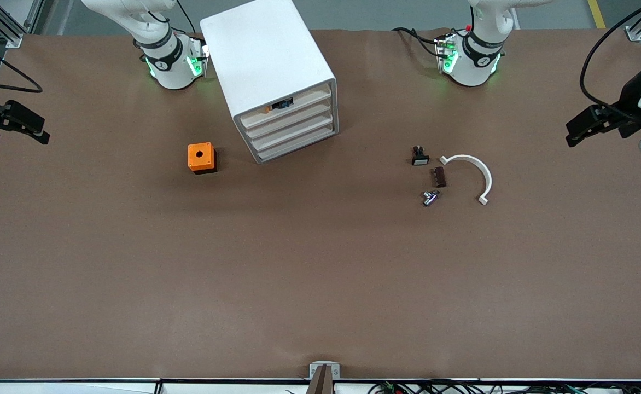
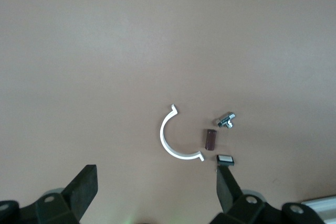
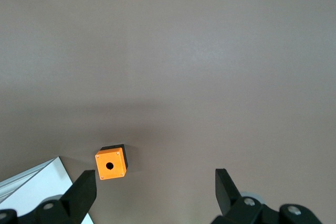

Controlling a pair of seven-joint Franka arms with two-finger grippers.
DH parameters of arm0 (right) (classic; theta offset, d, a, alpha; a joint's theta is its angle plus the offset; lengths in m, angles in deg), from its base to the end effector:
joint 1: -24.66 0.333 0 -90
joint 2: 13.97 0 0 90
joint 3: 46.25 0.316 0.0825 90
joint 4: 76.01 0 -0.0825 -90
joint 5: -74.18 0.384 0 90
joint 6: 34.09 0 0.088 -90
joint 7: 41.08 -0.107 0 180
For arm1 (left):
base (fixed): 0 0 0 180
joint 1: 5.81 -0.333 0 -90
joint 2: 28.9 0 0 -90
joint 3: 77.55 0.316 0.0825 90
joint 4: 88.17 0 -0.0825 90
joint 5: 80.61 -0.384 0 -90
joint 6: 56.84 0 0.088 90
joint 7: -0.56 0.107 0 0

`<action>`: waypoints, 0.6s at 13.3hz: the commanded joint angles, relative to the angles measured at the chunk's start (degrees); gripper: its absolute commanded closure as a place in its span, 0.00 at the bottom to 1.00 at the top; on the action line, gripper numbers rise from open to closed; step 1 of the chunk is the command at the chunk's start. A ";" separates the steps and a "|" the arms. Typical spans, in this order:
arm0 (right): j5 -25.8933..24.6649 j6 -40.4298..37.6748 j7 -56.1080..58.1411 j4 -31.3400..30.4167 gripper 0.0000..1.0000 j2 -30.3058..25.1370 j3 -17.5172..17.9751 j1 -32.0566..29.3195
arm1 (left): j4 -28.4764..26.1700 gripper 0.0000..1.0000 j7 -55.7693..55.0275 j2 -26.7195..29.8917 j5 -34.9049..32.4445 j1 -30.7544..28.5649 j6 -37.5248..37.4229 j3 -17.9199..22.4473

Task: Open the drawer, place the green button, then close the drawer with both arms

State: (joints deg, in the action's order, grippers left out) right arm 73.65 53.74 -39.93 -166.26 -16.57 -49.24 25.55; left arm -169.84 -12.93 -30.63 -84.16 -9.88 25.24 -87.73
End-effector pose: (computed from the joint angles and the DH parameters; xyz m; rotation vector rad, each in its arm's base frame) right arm 0.5363 -0.0214 0.6438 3.1345 -0.0265 0.0045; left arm 0.5472 -0.0494 0.6639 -3.0752 -0.2105 0.0196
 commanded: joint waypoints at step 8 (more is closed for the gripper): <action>-1.05 -0.82 0.07 0.77 0.00 -0.31 0.26 -0.53 | -9.47 0.00 4.08 8.31 2.76 7.76 1.24 9.74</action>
State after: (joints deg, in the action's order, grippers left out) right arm 73.61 53.73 -39.93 -166.21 -16.57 -49.30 25.54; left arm -174.55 -9.86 -26.51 -82.79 -3.39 24.73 -79.62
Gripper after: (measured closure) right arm 0.000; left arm 0.000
